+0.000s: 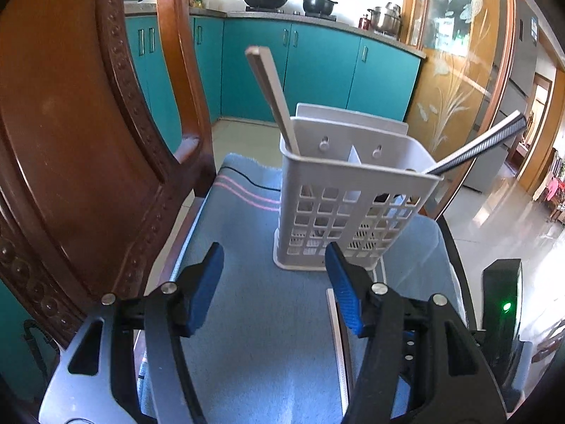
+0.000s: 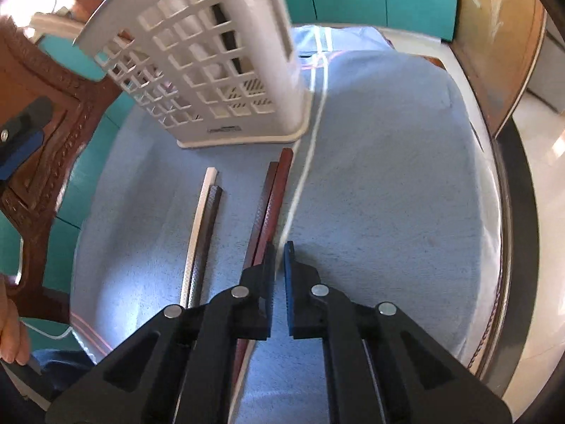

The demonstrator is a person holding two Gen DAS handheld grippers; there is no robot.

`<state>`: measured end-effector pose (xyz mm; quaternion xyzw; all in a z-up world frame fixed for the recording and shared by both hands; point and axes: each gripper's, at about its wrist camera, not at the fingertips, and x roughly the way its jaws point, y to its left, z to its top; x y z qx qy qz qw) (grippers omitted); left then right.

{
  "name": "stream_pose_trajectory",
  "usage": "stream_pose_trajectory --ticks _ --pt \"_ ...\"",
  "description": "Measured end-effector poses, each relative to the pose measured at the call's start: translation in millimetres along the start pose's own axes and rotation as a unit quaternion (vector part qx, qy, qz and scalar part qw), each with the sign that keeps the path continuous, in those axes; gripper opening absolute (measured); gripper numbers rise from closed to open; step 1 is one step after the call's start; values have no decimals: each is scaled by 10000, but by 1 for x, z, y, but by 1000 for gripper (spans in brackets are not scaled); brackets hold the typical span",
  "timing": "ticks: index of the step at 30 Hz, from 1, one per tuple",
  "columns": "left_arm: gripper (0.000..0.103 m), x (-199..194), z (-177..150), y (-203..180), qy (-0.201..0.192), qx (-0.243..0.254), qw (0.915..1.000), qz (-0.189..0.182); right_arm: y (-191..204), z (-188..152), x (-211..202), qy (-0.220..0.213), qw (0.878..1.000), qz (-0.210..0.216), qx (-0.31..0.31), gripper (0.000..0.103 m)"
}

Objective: Organize utensils
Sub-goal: 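Move both grippers back down to the remaining chopsticks on the cloth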

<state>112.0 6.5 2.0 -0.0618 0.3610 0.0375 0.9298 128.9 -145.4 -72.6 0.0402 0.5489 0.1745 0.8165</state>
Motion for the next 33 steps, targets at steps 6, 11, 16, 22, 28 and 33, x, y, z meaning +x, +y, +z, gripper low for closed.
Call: stream_pose_trajectory --ticks 6,11,16,22,28,33 --pt "62 4 -1 -2 94 29 9999 27 4 -2 -11 -109 9995 307 43 16" --pt "62 8 -3 -5 150 75 9999 43 14 -6 -2 -36 9998 113 -165 16" --pt "62 10 -3 -3 173 70 9998 94 25 -8 2 -24 9996 238 -145 13" --pt "63 11 -6 0 204 108 9996 142 30 -8 -13 -176 9993 312 -134 0" --pt "65 14 -8 1 257 40 9996 133 19 -10 -13 -147 9999 -43 -74 1" --pt "65 18 -10 -4 318 104 9994 92 33 -15 -10 -139 9988 -63 -459 12"
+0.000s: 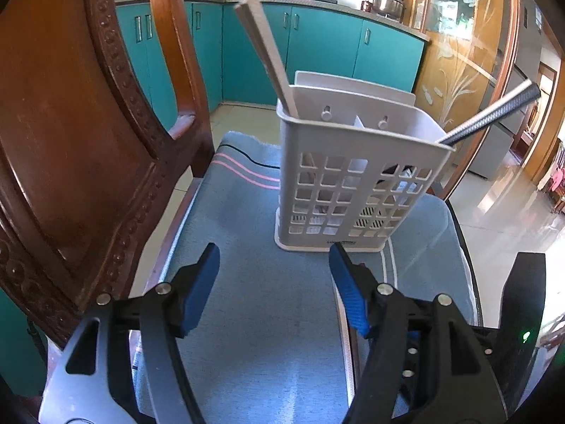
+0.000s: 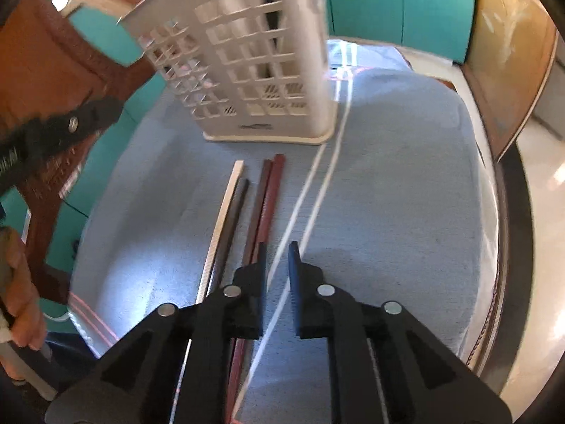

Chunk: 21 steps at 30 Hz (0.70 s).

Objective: Organize utensils
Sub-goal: 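Move both grippers back down to the remaining chopsticks on the cloth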

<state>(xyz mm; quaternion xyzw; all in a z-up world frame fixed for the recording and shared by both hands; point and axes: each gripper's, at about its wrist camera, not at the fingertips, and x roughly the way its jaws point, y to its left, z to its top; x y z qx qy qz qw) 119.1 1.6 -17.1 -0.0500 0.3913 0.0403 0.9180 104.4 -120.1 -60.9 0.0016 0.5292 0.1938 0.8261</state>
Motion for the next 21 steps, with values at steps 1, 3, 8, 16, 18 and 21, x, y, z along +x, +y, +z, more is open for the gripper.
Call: stream_pose_trajectory --ticks 1,3,8,16,18,21 --pt "65 0 -1 -2 11 29 10000 3 5 -1 4 48 9999 -64 -77 12" --pt "65 1 -2 -3 31 72 10000 18 10 -3 6 -82 9998 -107 -147 12" --pt "67 1 -4 1 56 42 10000 55 12 -3 2 -55 9999 123 106 1" --pt "68 3 -2 4 110 -87 9999 4 -18 -3 -9 -2 9983 -468 360 1" --pt "68 4 -2 3 114 -98 9999 13 -26 -3 -12 28 9983 -2 587 8" --pt "68 8 -3 2 171 -104 9998 18 -17 -3 -14 -39 9986 233 471 13"
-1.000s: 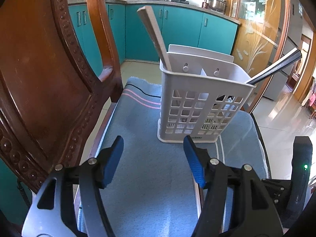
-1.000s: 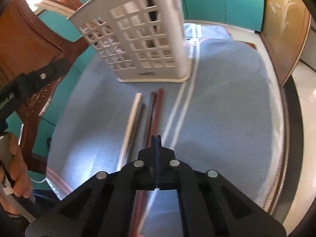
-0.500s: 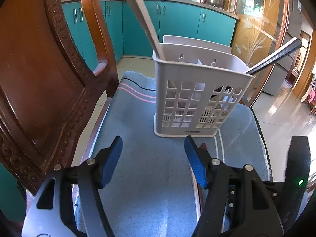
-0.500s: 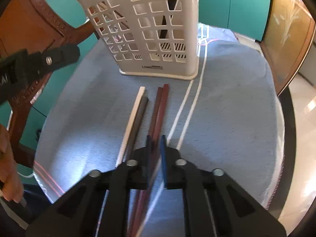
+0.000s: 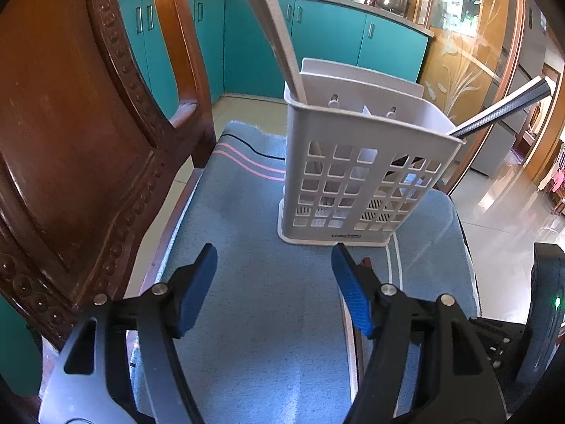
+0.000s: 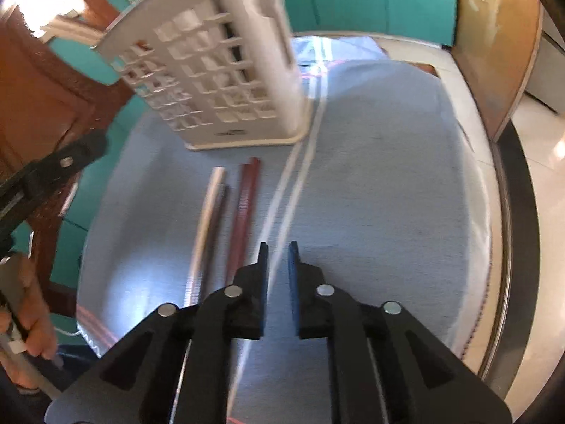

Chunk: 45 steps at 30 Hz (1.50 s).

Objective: Organize utensils
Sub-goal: 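Move both grippers back down to the remaining chopsticks on the cloth, then grasp a dark red chopstick with the right gripper while the left gripper grasps a light wooden chopstick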

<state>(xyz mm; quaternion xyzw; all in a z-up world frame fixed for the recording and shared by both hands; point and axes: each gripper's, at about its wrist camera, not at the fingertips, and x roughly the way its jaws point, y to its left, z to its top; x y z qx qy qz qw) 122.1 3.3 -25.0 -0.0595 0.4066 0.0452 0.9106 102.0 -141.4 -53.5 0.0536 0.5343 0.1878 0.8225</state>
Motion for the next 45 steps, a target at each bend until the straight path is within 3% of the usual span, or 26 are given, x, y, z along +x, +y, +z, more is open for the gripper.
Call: stream_pose_trajectory --ticks 9,16,21,25,31,33,36,42,45 --pt "69 7 -4 -2 132 53 9999 4 28 -5 20 69 9990 -153 -416 13" --pt "69 9 -6 0 171 26 9999 -8 28 -7 12 0 9992 263 -313 14" --pt "69 10 -7 -1 197 60 9998 -1 41 -11 17 29 9986 -95 -528 18" --pt "70 13 -8 0 258 73 9996 45 34 -9 14 235 9990 -114 -362 18" --pt "70 26 -14 -3 542 51 9984 -141 52 -20 15 133 9940 -521 -951 22" --pt "70 31 -18 -6 687 102 9974 -215 50 -21 13 213 9943 -551 -883 10" --pt "70 41 -27 -13 945 195 9947 -342 33 -18 7 232 9944 -817 -634 10" --pt "71 63 -48 -27 1404 373 9883 -467 9 -21 -2 268 9979 -541 -214 13" --pt "74 61 -53 -32 1291 561 9894 -367 3 -21 -3 265 9981 -530 -155 14"
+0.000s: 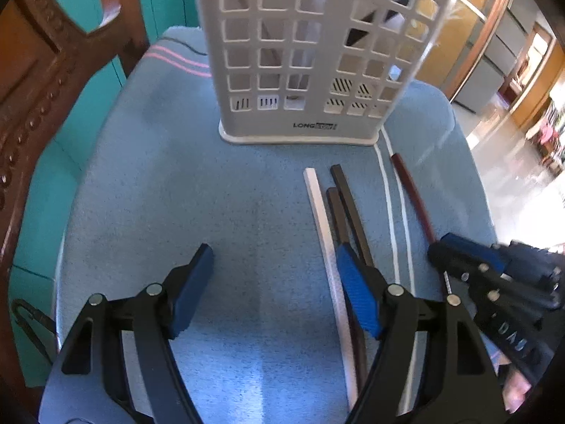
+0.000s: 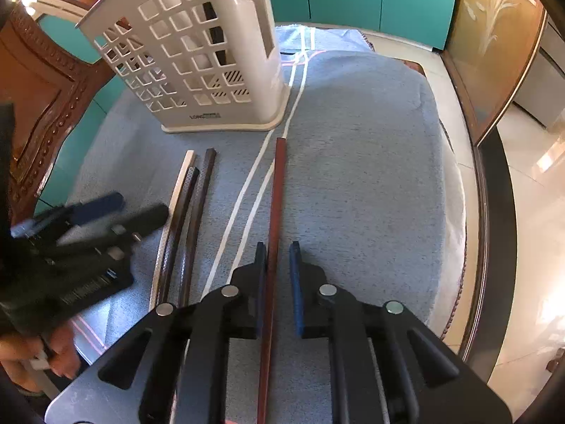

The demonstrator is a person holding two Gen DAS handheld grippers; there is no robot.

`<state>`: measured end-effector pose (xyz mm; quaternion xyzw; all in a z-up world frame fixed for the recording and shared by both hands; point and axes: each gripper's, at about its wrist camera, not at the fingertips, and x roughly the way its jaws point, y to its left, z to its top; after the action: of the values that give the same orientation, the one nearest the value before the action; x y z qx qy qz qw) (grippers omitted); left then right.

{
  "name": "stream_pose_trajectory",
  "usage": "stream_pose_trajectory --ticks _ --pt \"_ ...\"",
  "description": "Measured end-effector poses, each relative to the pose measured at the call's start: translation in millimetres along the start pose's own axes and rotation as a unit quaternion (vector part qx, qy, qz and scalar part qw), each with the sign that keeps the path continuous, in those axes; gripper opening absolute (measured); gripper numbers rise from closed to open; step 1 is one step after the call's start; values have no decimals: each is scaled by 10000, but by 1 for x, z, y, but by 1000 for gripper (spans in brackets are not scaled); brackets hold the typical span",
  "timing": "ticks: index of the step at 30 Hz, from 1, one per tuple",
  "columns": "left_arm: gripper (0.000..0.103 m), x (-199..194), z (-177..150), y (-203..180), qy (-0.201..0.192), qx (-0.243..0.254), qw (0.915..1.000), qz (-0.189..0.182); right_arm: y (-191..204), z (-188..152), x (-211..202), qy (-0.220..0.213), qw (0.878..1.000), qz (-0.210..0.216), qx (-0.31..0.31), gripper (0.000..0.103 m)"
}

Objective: Organize utensils
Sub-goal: 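Grasp a dark red chopstick with the right gripper while the left gripper grasps a light wooden chopstick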

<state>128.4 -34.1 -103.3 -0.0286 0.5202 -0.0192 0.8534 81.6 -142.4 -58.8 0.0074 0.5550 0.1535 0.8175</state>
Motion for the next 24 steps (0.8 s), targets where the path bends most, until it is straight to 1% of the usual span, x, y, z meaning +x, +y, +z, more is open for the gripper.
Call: stream_pose_trajectory --ticks 3,4,5,7,8,10,12,13,17,20,21,23,24 --pt "69 0 -1 1 24 49 9999 -93 -1 -1 -2 -18 10000 -10 22 14" --pt "64 -1 -1 2 35 63 9999 -120 -2 1 0 -25 10000 -20 32 14" --pt "58 -3 -1 2 44 103 9998 -160 -3 1 0 -31 10000 -25 38 15" --pt "51 -5 -3 2 59 177 9996 -202 -10 10 4 -40 10000 -50 59 15" --pt "50 -6 -3 2 70 216 9995 -203 -12 11 3 -48 9999 -80 69 16" --pt "50 -7 -3 4 97 222 9995 -191 -11 9 1 -53 9999 -102 89 18" --pt "51 -5 0 8 115 126 9996 -236 -13 10 1 -61 9999 -101 118 19" --pt "53 -3 3 10 108 67 9996 -239 -13 10 1 -81 9998 -99 124 19" --pt "54 0 5 12 -25 14 10000 -18 -13 16 4 -218 9997 -108 78 23" --pt "53 6 14 4 -134 77 9998 125 -12 22 12 -256 9995 -161 93 23" --pt "51 7 16 2 -186 151 9996 174 -11 25 14 -269 9994 -177 85 23" --pt "34 5 17 0 -243 304 9992 64 -9 28 18 -334 9992 -230 14 23" --pt "30 5 19 -3 -234 352 9991 16 -9 29 19 -355 9991 -245 -14 23"
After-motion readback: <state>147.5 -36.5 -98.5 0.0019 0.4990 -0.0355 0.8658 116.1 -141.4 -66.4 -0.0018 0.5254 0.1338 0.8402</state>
